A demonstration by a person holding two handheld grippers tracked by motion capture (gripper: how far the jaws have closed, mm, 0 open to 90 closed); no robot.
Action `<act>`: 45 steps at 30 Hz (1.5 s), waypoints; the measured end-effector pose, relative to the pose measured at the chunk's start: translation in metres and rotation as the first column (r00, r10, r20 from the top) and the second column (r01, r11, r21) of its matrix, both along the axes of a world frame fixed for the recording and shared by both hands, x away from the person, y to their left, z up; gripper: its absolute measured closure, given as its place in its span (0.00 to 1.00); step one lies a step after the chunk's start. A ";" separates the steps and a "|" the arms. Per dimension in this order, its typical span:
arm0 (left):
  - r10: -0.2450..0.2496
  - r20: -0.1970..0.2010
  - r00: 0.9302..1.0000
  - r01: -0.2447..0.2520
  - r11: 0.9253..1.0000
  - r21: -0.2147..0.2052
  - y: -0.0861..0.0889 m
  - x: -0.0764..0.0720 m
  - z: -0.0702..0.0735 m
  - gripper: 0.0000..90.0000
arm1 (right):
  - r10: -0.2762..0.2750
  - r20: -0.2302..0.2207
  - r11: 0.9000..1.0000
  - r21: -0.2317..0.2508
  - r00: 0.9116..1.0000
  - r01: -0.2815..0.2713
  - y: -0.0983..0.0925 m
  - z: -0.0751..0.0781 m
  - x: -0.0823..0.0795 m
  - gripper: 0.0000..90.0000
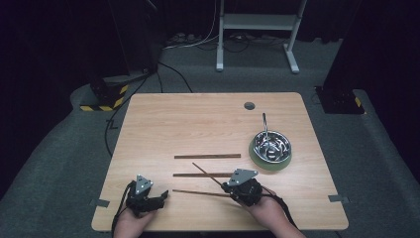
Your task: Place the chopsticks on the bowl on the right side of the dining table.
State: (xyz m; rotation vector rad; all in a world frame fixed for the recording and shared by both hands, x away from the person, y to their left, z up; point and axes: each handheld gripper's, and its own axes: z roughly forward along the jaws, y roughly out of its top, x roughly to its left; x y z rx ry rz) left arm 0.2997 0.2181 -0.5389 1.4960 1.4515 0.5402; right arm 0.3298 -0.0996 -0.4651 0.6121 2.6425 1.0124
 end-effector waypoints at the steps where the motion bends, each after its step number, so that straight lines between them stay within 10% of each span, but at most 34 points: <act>1: 0.000 0.000 1.000 0.000 1.000 0.000 0.000 0.000 0.000 0.21 | -0.005 0.006 1.000 0.000 1.000 0.005 -0.002 0.001 0.001 0.93; 24: 0.000 0.001 1.000 0.000 1.000 -0.001 0.000 0.000 0.000 0.21 | -0.132 0.102 0.991 0.004 0.986 0.132 -0.046 0.032 0.020 0.93; 45: -0.001 0.000 1.000 0.001 1.000 0.001 0.000 0.000 0.000 0.21 | -0.284 0.132 0.950 -0.093 0.950 0.297 -0.096 0.041 0.072 0.93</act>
